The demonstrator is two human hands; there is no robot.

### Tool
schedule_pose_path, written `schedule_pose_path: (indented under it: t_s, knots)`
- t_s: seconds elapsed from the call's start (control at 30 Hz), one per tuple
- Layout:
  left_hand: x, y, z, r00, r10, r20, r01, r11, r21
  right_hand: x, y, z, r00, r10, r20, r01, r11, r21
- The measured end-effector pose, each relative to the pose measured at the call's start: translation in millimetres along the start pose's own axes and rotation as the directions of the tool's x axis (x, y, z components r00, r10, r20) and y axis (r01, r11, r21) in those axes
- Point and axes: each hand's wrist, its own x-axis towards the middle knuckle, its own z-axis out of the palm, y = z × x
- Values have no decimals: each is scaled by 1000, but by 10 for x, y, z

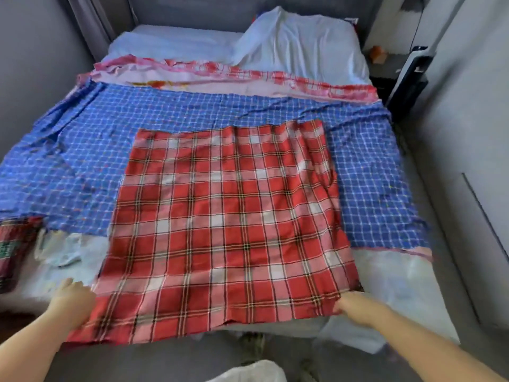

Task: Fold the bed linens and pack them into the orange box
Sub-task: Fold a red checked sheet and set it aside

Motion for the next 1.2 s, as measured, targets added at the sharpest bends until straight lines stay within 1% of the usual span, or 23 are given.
schedule_pose_path:
  t_s: [0.13,0.2,0.27,0.33,0.43,0.47,0.5,0.57,0.6,0.67,0.7,0.77,0.8,0.83,0.93,0.97,1.0,1.03,1.07,1.1,1.13,1.17,1.2]
  knots:
    - [376,356,-533,996,61,-63,-57,996,70,-187,18,313,984,177,10,-174,958,228]
    - [718,637,-826,985,133,-111,-118,984,136,-267,83,464,954,299,8,-277,876,395]
    - [907,992,-1188,971,209,-116,-186,965,188,-314,133,596,885,465,31,-396,715,576]
    - [1148,1488,-1514,912,336,-236,-289,934,212,-276,246,702,790,609,72,-448,492,747]
    - [1370,2223,-1876,809,431,-399,-422,899,114,-155,423,755,676,706,211,-417,130,900]
    - [1530,2562,-1987,745,496,-446,-514,853,91,-36,543,891,640,717,275,-386,-9,922]
    - [1484,2684,-2050,704,525,-478,-580,814,40,19,534,883,608,715,346,-357,-143,923]
    - [1645,3072,-2117,616,591,-521,-655,752,78,244,624,1061,577,663,476,-260,-403,877]
    - [1710,3220,-2125,568,605,-558,-688,721,81,351,636,1130,576,622,531,-213,-513,831]
    - [1874,3584,-2164,519,616,-593,-736,674,57,624,753,1262,609,478,633,-127,-728,673]
    - [1950,3755,-2182,508,614,-603,-759,650,22,748,797,1315,654,392,647,-88,-809,581]
    - [2056,3969,-2195,514,576,-636,-777,626,-61,925,871,1262,759,271,592,-14,-902,430]
    - [2095,4059,-2210,519,554,-651,-778,621,-93,988,906,1218,785,257,563,44,-931,363]
    - [2152,4172,-2236,523,545,-656,-780,616,-110,1080,968,1195,782,274,560,120,-948,296]
    - [2263,4429,-2395,534,536,-654,-792,587,-166,1259,1153,1116,751,346,562,315,-936,155]
    - [2306,4532,-2461,536,532,-656,-794,581,-177,1256,1222,1126,725,399,561,366,-914,178]
    - [2327,4619,-2546,539,526,-658,-797,572,-195,1184,1254,1120,660,504,558,421,-863,280]
    - [2339,4726,-2637,533,518,-669,-803,559,-207,1058,1257,1160,545,667,508,459,-744,486]
    - [2335,4824,-2735,515,513,-686,-816,538,-211,872,1234,1149,403,846,350,454,-517,725]
    - [2316,4918,-2831,476,507,-718,-837,511,-195,653,1192,1118,251,967,45,396,-145,907]
    - [2292,5028,-2930,433,498,-751,-858,484,-173,481,1141,1162,150,938,-311,308,255,917]
    - [2273,5149,-3024,387,490,-781,-874,464,-141,403,1106,1267,107,805,-583,232,550,802]
    - [2247,5258,-3111,346,489,-801,-885,453,-107,390,1067,1387,122,687,-716,185,693,696]
